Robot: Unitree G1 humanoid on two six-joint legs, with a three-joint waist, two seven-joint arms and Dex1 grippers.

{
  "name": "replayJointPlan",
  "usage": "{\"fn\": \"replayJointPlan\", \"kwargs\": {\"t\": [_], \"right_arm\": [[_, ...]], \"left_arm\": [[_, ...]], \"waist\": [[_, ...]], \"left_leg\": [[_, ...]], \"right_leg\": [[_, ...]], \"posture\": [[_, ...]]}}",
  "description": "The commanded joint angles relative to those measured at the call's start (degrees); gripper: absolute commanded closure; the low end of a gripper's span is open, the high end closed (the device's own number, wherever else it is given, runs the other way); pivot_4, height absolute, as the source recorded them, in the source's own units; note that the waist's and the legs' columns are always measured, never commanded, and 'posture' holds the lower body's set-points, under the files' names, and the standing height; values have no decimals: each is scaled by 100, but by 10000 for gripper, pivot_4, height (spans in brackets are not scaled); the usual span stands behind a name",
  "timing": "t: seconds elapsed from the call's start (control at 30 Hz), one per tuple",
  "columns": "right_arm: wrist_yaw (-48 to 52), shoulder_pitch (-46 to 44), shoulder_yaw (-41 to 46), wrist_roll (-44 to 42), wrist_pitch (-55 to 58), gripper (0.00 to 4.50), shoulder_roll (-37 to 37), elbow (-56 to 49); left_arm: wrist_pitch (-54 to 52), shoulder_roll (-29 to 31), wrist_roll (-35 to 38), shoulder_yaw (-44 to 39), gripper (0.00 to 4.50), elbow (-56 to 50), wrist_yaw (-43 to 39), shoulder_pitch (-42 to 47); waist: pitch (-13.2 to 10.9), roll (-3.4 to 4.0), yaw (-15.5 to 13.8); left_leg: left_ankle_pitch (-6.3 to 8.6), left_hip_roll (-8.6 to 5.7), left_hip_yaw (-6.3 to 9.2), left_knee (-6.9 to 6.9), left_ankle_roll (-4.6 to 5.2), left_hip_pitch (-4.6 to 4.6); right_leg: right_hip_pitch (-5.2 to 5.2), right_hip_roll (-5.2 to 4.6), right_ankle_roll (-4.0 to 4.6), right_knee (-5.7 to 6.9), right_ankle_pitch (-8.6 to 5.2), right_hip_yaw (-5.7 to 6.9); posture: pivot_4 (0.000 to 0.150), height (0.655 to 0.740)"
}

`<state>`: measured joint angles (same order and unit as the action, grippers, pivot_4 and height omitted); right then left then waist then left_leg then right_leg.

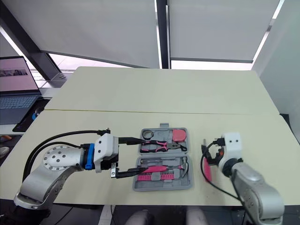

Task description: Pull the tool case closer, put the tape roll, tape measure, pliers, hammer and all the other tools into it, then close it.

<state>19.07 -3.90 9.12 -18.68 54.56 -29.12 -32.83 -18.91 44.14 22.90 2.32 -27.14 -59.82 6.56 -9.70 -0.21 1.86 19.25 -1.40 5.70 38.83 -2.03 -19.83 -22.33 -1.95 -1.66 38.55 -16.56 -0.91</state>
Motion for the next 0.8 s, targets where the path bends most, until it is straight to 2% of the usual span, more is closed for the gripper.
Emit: {"fn": "replayJointPlan", "kwargs": {"t": [0.03,0.2,0.33,0.43,0.6,0.8], "right_arm": [[1418,-424,-463,424,-1556,193,-1115,750],[3579,-1221,-1552,1220,-4094,193,-2624,1897],[5117,-2405,-2677,2283,-6354,193,-3230,2969],[6293,-3371,-3485,2795,-7683,193,-3205,3641],[7173,-4074,-4197,3050,-8754,193,-2807,4213],[7341,-4395,-4863,3502,-9325,193,-2161,4647]], "left_arm": [[-124,21,162,-234,0,-322,183,-35],[-266,52,281,-248,0,-460,242,-61],[-293,137,279,-191,0,-562,143,-72],[-259,170,224,-151,0,-515,114,-10],[-323,135,273,-49,0,-587,135,37],[-248,136,167,117,0,-680,174,-58]], "waist": [[-6,-3,-1],[-16,-5,1],[-31,-8,5],[-41,-10,9],[-46,-16,-19],[-47,-16,-22]], "left_leg": [[0,1,0,-1,1,1],[0,12,4,-4,1,-1],[0,7,-4,0,0,0],[-1,9,-9,4,-2,4],[-13,10,12,2,-24,-4],[-14,4,9,2,-28,-8]], "right_leg": [[0,0,-1,-1,0,1],[0,3,2,-1,-3,-1],[2,-5,1,-4,-3,0],[2,-5,1,-3,-2,1],[-1,-7,3,-4,-2,6],[-1,-16,4,-15,-2,3]], "posture": [[1500,7400],[1500,7400],[1500,7400],[1500,7400],[1500,7400],[1500,7400]]}}
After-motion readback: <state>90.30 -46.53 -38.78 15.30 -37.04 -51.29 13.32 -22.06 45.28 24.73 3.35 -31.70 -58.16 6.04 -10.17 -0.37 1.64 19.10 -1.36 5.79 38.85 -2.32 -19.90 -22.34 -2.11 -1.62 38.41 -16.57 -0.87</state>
